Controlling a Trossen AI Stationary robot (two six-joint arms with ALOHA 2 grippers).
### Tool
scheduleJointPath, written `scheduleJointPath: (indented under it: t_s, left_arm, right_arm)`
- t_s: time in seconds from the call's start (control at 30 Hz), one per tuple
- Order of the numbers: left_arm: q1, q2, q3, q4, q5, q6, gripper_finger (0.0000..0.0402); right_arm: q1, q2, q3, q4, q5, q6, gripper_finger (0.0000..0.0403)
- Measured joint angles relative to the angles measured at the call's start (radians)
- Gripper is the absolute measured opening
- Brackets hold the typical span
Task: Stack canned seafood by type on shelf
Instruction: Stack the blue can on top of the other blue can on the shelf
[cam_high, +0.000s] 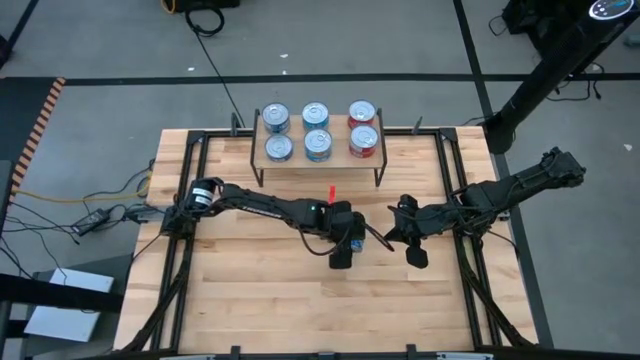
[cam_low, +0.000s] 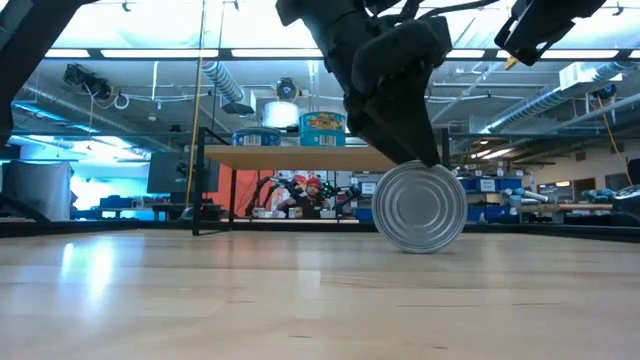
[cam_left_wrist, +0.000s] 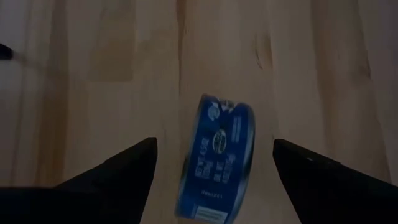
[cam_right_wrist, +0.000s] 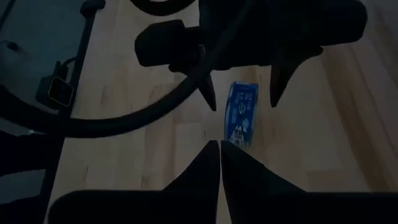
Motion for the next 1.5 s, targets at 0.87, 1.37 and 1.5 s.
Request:
scheduleJointPath:
  t_s: [0.87, 1.37, 1.5]
  left_arm:
    - [-0.016, 0.051, 0.004, -0.025, -0.011, -0.018, 0.0175]
    - [-0.03, 0.051, 0.204, -0.337, -0.213, -0.215, 0.0143]
    - [-0.042, 0.051, 0.281, -0.484, -0.273, -0.286, 0.0143]
  right_arm:
    - [0.0, 0.0, 0.0, -0.004, 0.008, 0.0, 0.0028]
    - [0.0, 0.0, 0.0, -0.004, 0.008, -0.009, 0.0029]
    - [0.0, 0.0, 0.0, -0.004, 0.015, -0.017, 0.0027]
